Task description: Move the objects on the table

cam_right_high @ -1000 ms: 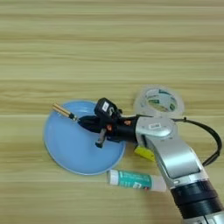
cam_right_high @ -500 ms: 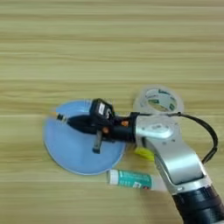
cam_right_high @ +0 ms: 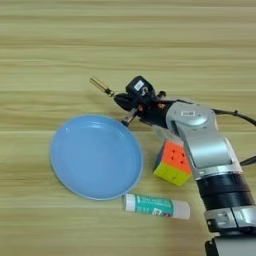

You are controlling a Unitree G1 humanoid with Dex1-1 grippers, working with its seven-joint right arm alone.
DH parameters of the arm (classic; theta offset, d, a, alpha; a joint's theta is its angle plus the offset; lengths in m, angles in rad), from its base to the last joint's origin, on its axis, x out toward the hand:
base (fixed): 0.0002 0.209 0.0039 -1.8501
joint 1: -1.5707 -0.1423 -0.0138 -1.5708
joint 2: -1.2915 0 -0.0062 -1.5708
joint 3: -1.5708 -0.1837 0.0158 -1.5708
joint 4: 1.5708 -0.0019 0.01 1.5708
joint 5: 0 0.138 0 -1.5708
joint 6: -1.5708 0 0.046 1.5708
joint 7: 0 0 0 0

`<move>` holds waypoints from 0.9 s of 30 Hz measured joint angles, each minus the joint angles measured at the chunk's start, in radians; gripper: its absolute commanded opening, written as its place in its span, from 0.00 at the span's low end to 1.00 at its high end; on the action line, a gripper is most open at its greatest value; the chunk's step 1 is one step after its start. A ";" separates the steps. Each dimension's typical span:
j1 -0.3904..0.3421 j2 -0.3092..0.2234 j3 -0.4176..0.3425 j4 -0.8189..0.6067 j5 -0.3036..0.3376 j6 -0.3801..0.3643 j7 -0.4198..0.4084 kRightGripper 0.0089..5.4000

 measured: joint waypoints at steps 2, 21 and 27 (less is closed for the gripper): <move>-0.005 -0.001 0.000 0.039 -0.021 0.001 -0.014 0.02; -0.025 0.001 0.047 0.222 -0.083 0.001 0.002 0.02; -0.039 0.001 0.050 0.249 -0.094 -0.010 0.005 0.02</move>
